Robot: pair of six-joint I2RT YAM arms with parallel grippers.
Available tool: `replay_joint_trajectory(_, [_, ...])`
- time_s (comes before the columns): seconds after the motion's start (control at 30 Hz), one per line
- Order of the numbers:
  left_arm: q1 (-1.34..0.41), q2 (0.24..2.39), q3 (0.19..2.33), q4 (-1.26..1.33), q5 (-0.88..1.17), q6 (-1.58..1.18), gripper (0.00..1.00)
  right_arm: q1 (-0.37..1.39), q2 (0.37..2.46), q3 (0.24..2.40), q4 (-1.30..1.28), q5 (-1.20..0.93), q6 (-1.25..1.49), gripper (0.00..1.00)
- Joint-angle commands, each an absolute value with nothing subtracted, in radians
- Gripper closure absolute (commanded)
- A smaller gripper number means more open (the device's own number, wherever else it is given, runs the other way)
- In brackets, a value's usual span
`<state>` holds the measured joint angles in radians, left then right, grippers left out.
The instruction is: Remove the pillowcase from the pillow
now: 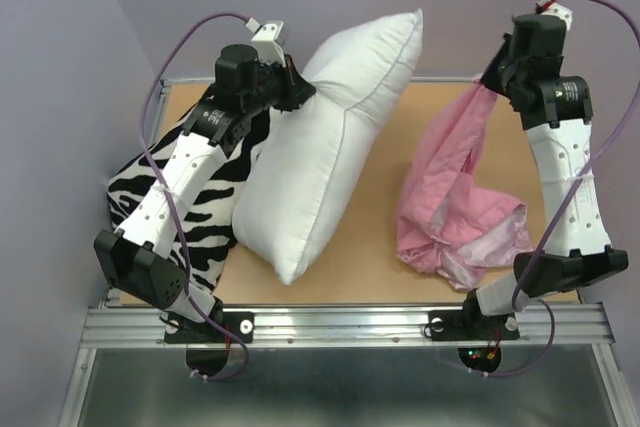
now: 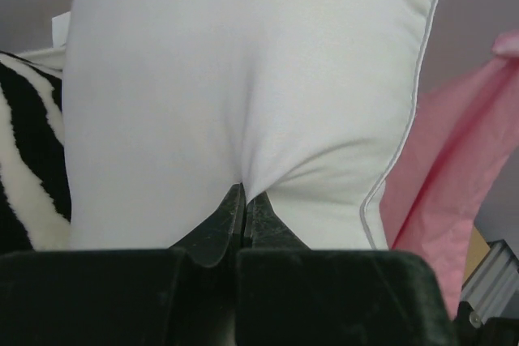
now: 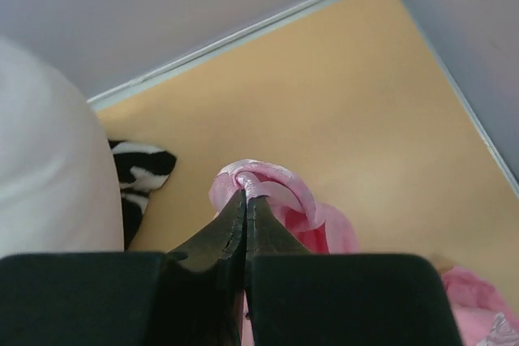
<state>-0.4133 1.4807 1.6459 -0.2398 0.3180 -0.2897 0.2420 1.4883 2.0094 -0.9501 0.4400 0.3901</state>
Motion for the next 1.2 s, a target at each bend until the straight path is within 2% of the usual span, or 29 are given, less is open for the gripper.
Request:
replay_joint_trajectory(0.0, [-0.455, 1.427, 1.600, -0.009, 0.307, -0.322, 1.00, 0.043, 1.517, 1.964, -0.868, 0.175, 0.417, 0.99])
replay_joint_trajectory(0.23, [-0.567, 1.512, 1.526, 0.096, 0.227, -0.364, 1.00, -0.037, 1.520, 1.524, -0.634, 0.057, 0.509, 0.96])
replay_joint_trajectory(0.27, [-0.578, 1.520, 1.522, 0.103, 0.206, -0.364, 1.00, -0.037, 1.517, 1.473, -0.585, 0.040, 0.515, 0.88])
replay_joint_trajectory(0.33, [-0.617, 1.532, 1.497, 0.112, 0.184, -0.351, 1.00, -0.037, 1.477, 1.332, -0.531, 0.008, 0.531, 0.76])
replay_joint_trajectory(0.37, [-0.629, 1.531, 1.473, 0.110, 0.152, -0.338, 0.91, -0.037, 1.457, 1.287, -0.479, -0.024, 0.528, 0.61])
replay_joint_trajectory(0.43, [-0.661, 1.510, 1.444, 0.124, 0.115, -0.325, 0.81, -0.035, 1.418, 1.191, -0.448, -0.034, 0.523, 0.46])
replay_joint_trajectory(0.47, [-0.669, 1.497, 1.407, 0.136, 0.103, -0.324, 0.71, -0.035, 1.381, 1.171, -0.437, -0.034, 0.515, 0.35])
replay_joint_trajectory(0.5, [-0.675, 1.485, 1.388, 0.159, 0.092, -0.327, 0.65, -0.035, 1.356, 1.152, -0.434, -0.034, 0.509, 0.30])
replay_joint_trajectory(0.53, [-0.678, 1.458, 1.373, 0.172, 0.091, -0.330, 0.44, -0.035, 1.333, 1.140, -0.431, -0.040, 0.508, 0.26])
replay_joint_trajectory(0.6, [-0.686, 1.430, 1.339, 0.190, 0.091, -0.336, 0.32, -0.035, 1.267, 1.118, -0.428, -0.064, 0.500, 0.00])
replay_joint_trajectory(0.83, [-0.696, 1.245, 1.249, 0.189, 0.063, -0.341, 0.30, -0.035, 1.083, 1.111, -0.434, -0.176, 0.503, 0.00])
replay_joint_trajectory(1.17, [-0.695, 0.959, 1.014, 0.114, -0.124, -0.360, 0.26, -0.035, 0.902, 1.039, -0.439, -0.271, 0.503, 0.00])
